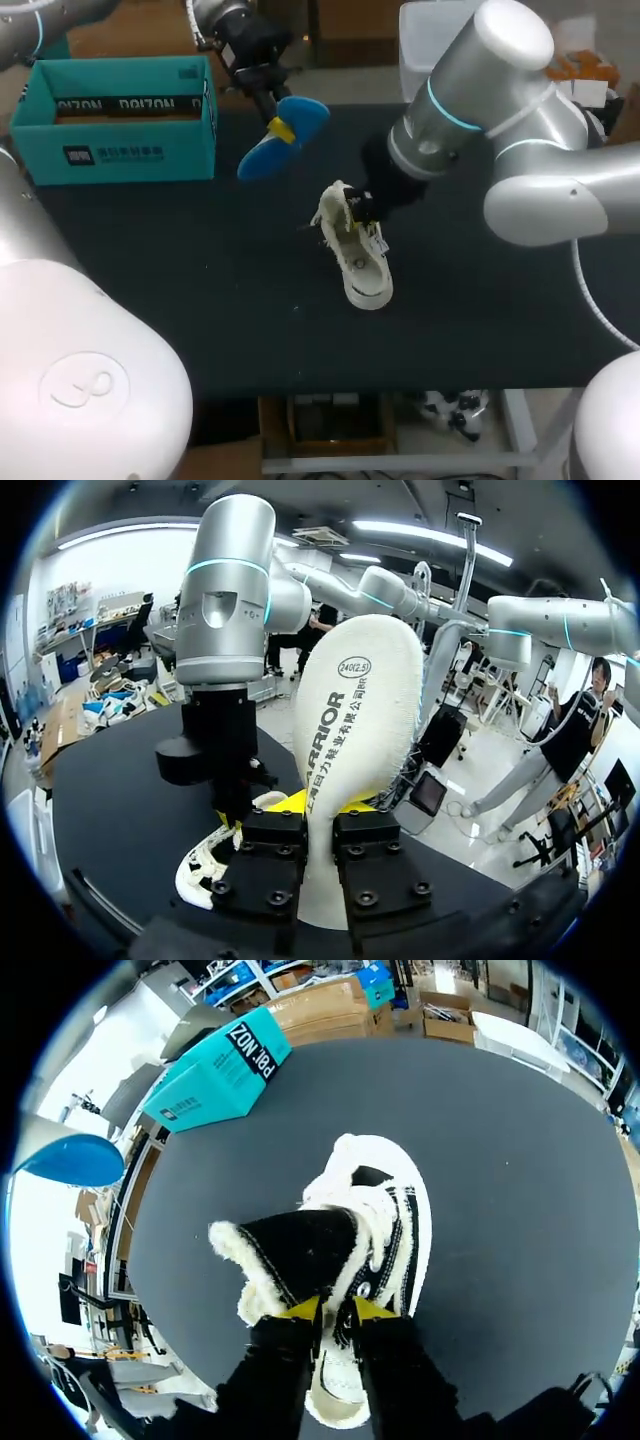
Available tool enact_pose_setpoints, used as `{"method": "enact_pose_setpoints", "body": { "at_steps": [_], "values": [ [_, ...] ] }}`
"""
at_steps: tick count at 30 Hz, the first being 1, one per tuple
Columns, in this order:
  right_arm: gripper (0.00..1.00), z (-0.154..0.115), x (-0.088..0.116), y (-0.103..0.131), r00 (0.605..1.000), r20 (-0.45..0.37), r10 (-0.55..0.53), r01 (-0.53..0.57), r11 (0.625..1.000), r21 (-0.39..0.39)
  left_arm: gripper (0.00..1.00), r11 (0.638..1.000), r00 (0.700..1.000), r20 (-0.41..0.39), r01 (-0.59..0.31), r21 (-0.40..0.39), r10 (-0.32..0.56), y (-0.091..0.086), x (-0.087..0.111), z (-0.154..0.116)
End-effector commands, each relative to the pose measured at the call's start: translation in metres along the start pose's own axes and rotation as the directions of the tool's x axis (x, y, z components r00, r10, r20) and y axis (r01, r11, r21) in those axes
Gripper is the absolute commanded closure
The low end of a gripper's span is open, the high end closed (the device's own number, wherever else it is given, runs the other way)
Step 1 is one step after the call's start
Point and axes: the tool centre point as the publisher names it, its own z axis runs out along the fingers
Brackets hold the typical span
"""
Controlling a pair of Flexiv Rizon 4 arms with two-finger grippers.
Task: Open the shoe tongue, take the insole out of the shoe, put the insole back into the shoe, and pack the shoe into the shoebox
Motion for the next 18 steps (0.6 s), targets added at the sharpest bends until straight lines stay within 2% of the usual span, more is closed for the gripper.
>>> {"method": "enact_pose_setpoints", "body": {
  "at_steps": [1, 9, 15, 18],
  "values": [
    [0.00, -0.008, -0.005, -0.005, 1.000, -0.007, 0.002, -0.002, 0.999, -0.036, 1.00, 1.000, 0.995, -0.101, -0.001, 0.003, 0.001, 0.001, -0.006, -0.001],
    [0.00, -0.046, -0.005, -0.010, 0.999, 0.023, 0.022, -0.023, 0.999, 0.027, 1.00, 1.000, 0.995, -0.098, -0.021, 0.009, 0.022, -0.005, -0.001, 0.001],
    [0.00, -0.069, -0.003, -0.019, 0.994, -0.065, 0.085, -0.083, 0.996, 0.034, 1.00, 0.988, 0.982, -0.109, -0.156, 0.006, 0.156, -0.013, 0.011, 0.010],
    [0.00, -0.081, 0.000, -0.024, 0.990, -0.116, 0.077, -0.076, 0.997, 0.016, 1.00, 0.974, 0.962, -0.153, -0.225, 0.023, 0.226, -0.017, 0.013, 0.017]
  ]
}}
